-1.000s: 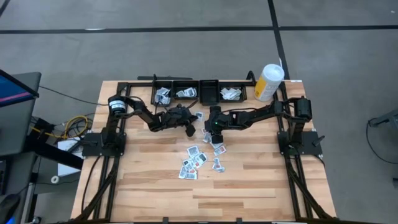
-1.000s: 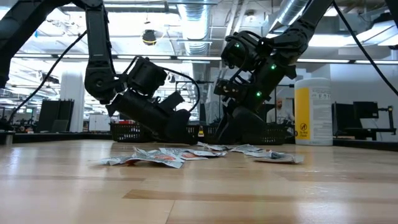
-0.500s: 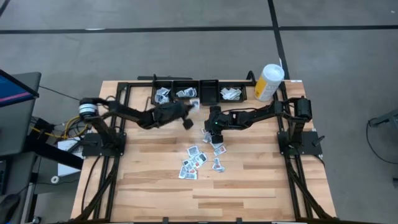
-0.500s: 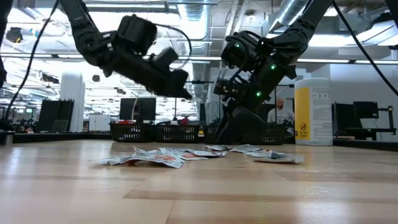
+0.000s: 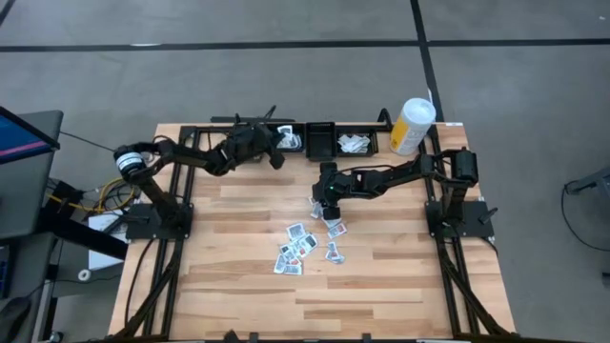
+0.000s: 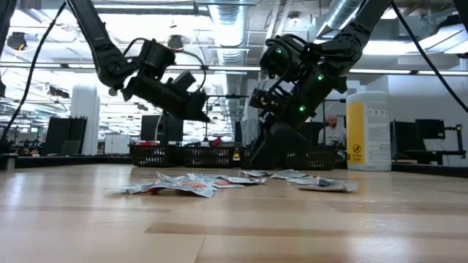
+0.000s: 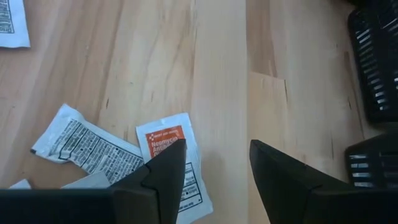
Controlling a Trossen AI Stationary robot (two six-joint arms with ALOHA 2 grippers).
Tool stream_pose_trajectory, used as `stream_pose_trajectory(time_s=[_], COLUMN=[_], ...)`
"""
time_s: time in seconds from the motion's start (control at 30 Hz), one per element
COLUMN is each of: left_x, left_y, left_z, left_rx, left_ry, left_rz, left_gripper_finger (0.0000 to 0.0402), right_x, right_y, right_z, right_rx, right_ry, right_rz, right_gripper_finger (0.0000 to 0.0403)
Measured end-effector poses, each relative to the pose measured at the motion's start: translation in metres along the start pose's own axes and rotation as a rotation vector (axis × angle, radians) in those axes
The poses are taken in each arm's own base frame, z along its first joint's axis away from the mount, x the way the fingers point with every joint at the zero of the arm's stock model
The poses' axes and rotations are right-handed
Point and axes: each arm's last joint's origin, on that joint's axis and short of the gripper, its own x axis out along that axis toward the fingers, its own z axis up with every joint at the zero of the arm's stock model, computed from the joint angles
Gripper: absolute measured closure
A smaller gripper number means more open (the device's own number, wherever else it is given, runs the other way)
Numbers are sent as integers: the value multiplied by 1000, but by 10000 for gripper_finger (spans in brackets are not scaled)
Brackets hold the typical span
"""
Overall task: Pick & Place First Aid Supplies
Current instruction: Put the black towelette pack into the middle left black bin
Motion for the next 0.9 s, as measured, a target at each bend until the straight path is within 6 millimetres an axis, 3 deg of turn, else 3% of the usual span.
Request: stream_pose_trajectory(time_s=[0.2,0.5,0.9], left_x=[7,14,12], left_y=[16,16,15], left_z=[-15,-27,-26], left_rx=[-70,-73,-73], left_ry=[49,78,84], left_rz=[47,48,45], left_gripper_finger=[371,366,292], right_x=[0,0,0], right_y=[0,0,0], right_z=[0,0,0], right_rx=[2,2,2], right_ry=[0,0,0], right_rz=[0,1,0], right_gripper_finger=[231,231,233])
